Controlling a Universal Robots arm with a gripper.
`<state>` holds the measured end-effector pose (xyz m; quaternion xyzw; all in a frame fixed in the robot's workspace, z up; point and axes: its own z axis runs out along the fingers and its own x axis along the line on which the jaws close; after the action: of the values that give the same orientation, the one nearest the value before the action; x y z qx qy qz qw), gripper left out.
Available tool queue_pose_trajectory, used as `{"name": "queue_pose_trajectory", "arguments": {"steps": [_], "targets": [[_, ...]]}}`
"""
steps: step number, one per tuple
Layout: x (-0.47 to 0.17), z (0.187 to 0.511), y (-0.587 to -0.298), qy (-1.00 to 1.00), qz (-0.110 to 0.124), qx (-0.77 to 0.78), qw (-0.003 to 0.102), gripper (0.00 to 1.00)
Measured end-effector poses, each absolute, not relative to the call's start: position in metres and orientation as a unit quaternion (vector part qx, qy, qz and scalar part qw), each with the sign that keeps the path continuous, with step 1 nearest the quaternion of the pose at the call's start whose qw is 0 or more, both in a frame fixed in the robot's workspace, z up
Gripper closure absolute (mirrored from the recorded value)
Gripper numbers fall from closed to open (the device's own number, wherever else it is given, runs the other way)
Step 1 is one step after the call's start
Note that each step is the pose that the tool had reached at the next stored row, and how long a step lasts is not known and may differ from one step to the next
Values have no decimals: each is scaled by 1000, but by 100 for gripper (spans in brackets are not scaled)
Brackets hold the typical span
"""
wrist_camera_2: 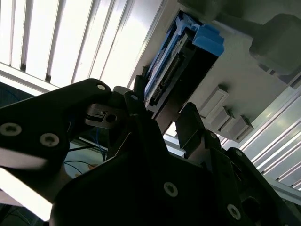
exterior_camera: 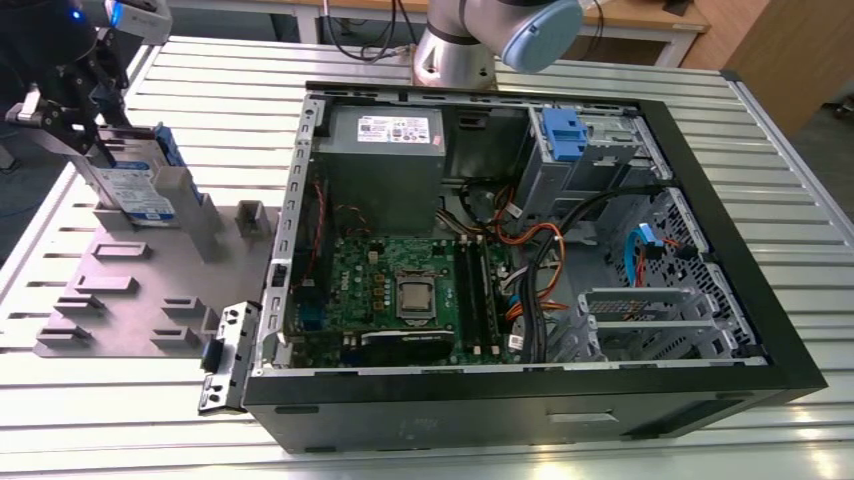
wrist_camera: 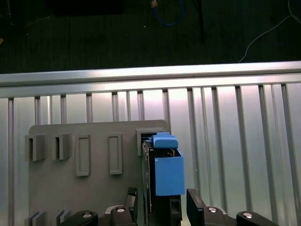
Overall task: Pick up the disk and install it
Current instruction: 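Pick up the disk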
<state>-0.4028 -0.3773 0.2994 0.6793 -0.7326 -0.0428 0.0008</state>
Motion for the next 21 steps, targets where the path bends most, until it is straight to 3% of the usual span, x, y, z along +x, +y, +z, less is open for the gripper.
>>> {"name": "queue_pose_trajectory", "arguments": {"steps": [14, 16, 21], "targets": [[-403, 299, -377, -733, -43, 679, 1, 47], [-403, 299, -377, -733, -43, 679, 1, 55], [-403, 299, -377, -732, -43, 680, 1, 55]]}}
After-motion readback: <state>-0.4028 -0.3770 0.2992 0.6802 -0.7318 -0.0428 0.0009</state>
